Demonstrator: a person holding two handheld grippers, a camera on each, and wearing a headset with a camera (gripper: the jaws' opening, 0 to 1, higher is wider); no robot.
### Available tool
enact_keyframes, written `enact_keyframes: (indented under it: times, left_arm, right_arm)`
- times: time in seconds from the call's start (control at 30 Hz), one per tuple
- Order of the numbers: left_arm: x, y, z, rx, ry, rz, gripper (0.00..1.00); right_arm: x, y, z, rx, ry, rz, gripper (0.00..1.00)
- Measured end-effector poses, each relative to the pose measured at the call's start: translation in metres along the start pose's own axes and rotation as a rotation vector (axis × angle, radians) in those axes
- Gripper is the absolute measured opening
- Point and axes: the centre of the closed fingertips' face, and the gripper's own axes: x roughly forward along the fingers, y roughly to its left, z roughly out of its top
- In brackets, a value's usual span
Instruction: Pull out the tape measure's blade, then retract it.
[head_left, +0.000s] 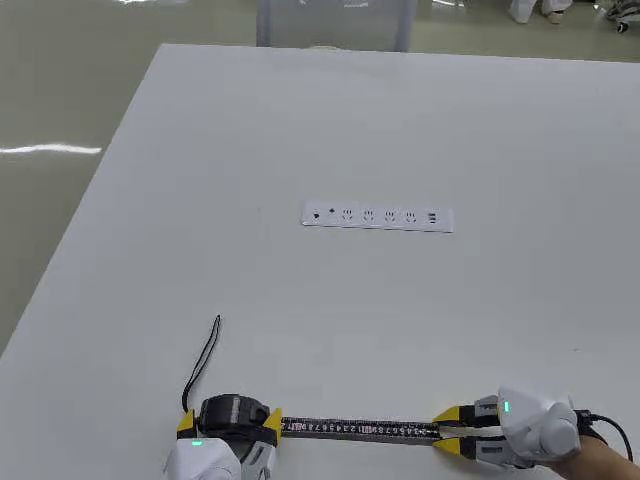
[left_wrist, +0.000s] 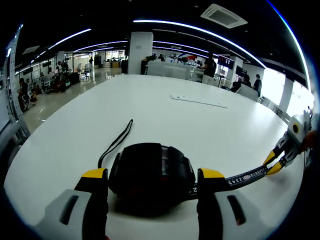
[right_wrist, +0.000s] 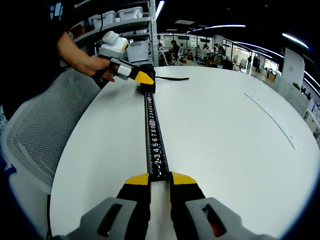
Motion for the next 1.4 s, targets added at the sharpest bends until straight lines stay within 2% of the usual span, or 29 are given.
enact_keyframes:
  times: [0.1,0.47,0.53,0.77,1.4]
  left_arm:
    - [0.0005,0.0012,-0.0001,-0.011,0.003,0.002,0.68]
    - [0.0032,0.0006,-0.0054,-0.029,0.015,0.009,0.68]
    - [0.0042,0.0012,-0.0075,-0.056,0.024,0.016,0.68]
    - [0.0028,0.0011,-0.0069,-0.057,0.018,0.032,0.68]
    - [0.0016,0.0014,-0.0064,-0.066,0.012,0.02,0.64]
  right_arm:
    - [-0.0001,-0.0002,0.0002,0.002,0.0,-0.002,0.13]
    - [-0.0005,-0.0001,-0.0007,0.007,0.004,-0.004,0.12]
    - [-0.0005,-0.0001,-0.0004,0.009,0.005,-0.004,0.12]
    - [-0.0016,0.0008,0.0011,0.019,0.0,-0.001,0.12]
    - [-0.0035,0.0,0.0031,0.023,-0.004,-0.013,0.12]
